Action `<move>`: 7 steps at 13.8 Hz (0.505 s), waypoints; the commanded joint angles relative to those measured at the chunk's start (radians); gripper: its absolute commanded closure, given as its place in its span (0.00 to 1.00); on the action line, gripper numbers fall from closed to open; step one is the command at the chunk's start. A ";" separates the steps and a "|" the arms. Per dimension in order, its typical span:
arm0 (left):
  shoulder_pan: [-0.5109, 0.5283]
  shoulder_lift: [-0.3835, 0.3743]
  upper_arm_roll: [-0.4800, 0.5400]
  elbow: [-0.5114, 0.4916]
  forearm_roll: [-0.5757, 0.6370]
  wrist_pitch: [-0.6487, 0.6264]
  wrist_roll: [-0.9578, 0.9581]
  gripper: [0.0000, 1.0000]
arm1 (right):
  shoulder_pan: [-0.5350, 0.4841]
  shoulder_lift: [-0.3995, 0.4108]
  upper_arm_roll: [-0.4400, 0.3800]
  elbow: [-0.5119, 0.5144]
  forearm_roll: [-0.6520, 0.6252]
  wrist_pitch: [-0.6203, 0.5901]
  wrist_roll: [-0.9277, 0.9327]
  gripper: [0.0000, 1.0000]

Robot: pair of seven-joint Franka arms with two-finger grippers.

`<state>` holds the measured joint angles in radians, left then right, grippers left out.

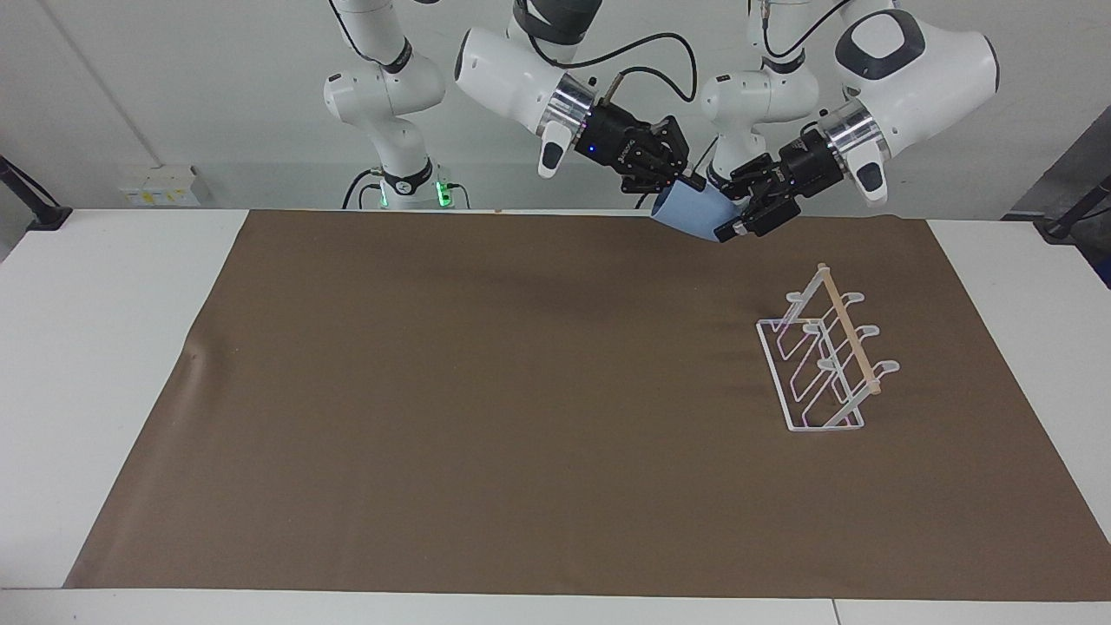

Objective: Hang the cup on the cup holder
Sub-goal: 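Close the left gripper on the cup bottom while the right gripper holds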

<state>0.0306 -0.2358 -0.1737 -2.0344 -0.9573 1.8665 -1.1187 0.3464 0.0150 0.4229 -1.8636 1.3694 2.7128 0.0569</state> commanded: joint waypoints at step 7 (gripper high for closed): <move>0.018 -0.023 0.007 -0.012 0.078 -0.013 0.037 1.00 | -0.010 -0.010 0.010 -0.014 0.025 0.002 0.012 0.46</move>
<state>0.0358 -0.2376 -0.1675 -2.0354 -0.9149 1.8658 -1.0997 0.3470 0.0152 0.4251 -1.8645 1.3695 2.7127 0.0576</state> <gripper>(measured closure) 0.269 0.806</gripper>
